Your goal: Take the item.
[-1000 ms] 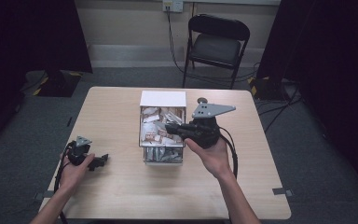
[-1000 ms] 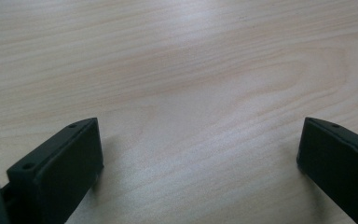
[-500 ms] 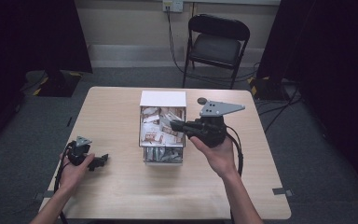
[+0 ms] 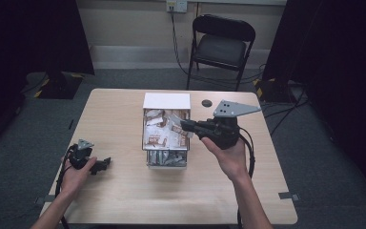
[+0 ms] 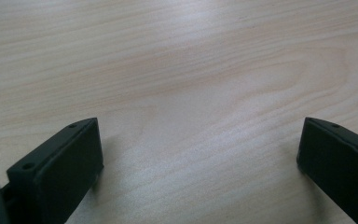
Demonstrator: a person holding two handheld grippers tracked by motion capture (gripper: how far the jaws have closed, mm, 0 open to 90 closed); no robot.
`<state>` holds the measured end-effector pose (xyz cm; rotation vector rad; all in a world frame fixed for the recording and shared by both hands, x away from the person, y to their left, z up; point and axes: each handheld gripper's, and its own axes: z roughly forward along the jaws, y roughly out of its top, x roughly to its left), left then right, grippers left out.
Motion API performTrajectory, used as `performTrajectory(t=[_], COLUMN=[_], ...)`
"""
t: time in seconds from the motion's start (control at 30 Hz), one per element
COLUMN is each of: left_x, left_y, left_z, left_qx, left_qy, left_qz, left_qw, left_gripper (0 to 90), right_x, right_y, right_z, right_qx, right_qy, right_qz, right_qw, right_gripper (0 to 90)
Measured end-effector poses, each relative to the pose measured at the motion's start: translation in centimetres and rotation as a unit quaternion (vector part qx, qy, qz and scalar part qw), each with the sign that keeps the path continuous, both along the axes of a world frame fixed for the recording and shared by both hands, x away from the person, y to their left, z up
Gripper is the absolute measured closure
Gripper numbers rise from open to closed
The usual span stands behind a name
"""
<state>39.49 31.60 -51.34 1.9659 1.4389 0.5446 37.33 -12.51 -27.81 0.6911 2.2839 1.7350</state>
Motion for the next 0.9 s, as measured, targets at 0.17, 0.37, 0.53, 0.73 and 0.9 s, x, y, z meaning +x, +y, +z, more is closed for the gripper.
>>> performTrajectory(t=[0.17,0.37,0.53,0.73,0.9], left_x=[0.0,0.0,0.0,0.0,0.0], left_y=[0.0,0.0,0.0,0.0,0.0], left_z=[0.0,0.0,0.0,0.0,0.0], left_qx=[0.000,0.000,0.000,0.000,0.000], left_qy=[0.000,0.000,0.000,0.000,0.000], left_qz=[0.000,0.000,0.000,0.000,0.000], left_qw=[1.0000,1.0000,1.0000,1.0000,1.0000], left_gripper=[0.0,0.0,0.0,0.0,0.0], right_x=[-0.1,-0.1,-0.1,-0.1,0.1], right_y=[-0.7,-1.5,-2.1,-3.1,-4.1], right_z=[0.3,0.6,0.7,1.0,0.9], right_qx=[0.004,0.010,0.014,0.021,0.026], right_qy=[-0.003,-0.006,-0.008,-0.010,-0.009], right_qz=[-0.005,-0.014,-0.021,-0.032,-0.044], right_qw=[1.0000,0.9998,0.9997,0.9992,0.9986], right_gripper=[90.0,90.0,90.0,90.0,90.0])
